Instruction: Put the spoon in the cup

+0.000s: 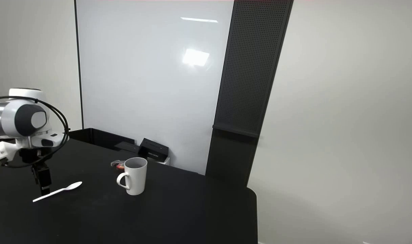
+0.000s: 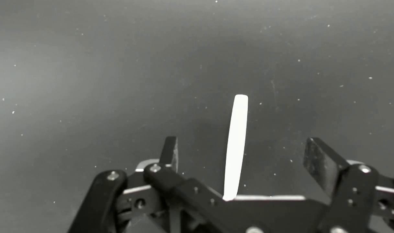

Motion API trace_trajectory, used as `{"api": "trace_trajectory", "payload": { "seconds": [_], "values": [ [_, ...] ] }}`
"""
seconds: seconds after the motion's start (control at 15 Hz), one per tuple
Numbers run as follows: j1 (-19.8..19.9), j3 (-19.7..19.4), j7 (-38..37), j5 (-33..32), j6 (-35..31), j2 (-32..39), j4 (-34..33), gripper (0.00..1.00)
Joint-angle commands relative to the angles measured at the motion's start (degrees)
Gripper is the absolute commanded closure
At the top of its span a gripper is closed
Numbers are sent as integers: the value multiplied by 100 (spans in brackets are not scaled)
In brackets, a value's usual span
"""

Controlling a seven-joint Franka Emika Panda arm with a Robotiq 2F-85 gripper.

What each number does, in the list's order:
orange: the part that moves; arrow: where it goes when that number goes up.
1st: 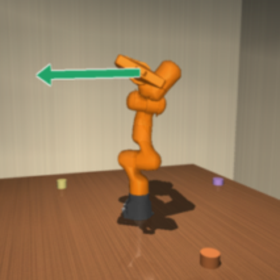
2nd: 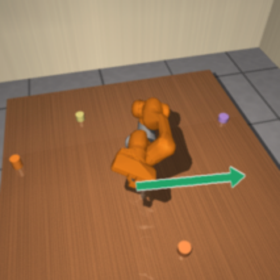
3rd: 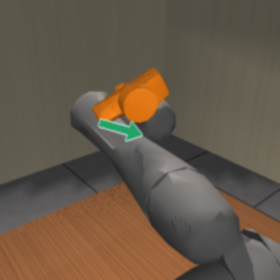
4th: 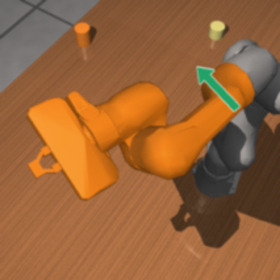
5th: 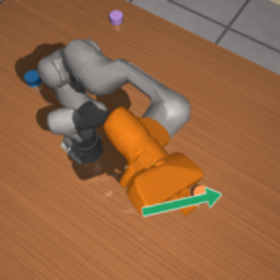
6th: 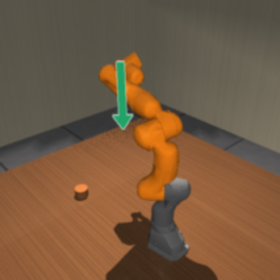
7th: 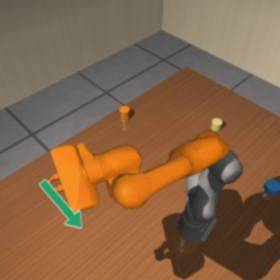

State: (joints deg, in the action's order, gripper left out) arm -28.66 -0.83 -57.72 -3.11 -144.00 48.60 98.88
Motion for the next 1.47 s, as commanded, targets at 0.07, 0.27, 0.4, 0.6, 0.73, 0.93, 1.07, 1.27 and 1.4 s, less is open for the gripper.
{"api": "trace_trajectory", "payload": {
  "seconds": [0.07, 0.27, 0.4, 0.6, 0.73, 0.93, 1.07, 1.27, 1.4],
  "values": [
    [-294, -276, -599, -124, 33, 229, -301, 0],
    [-320, -316, -629, -141, 44, 270, -330, 0],
    [-260, -278, -552, -106, 45, 293, -340, 0],
    [-195, -239, -469, -80, 26, 329, -327, 0],
    [-174, -227, -447, -77, 17, 343, -312, 0],
    [-163, -225, -430, -80, 11, 365, -305, 0],
    [-159, -223, -425, -79, -4, 379, -298, 0],
    [-136, -196, -400, -54, -63, 403, -290, 0],
    [-141, -195, -389, -56, -92, 426, -293, 25]
  ]
}}
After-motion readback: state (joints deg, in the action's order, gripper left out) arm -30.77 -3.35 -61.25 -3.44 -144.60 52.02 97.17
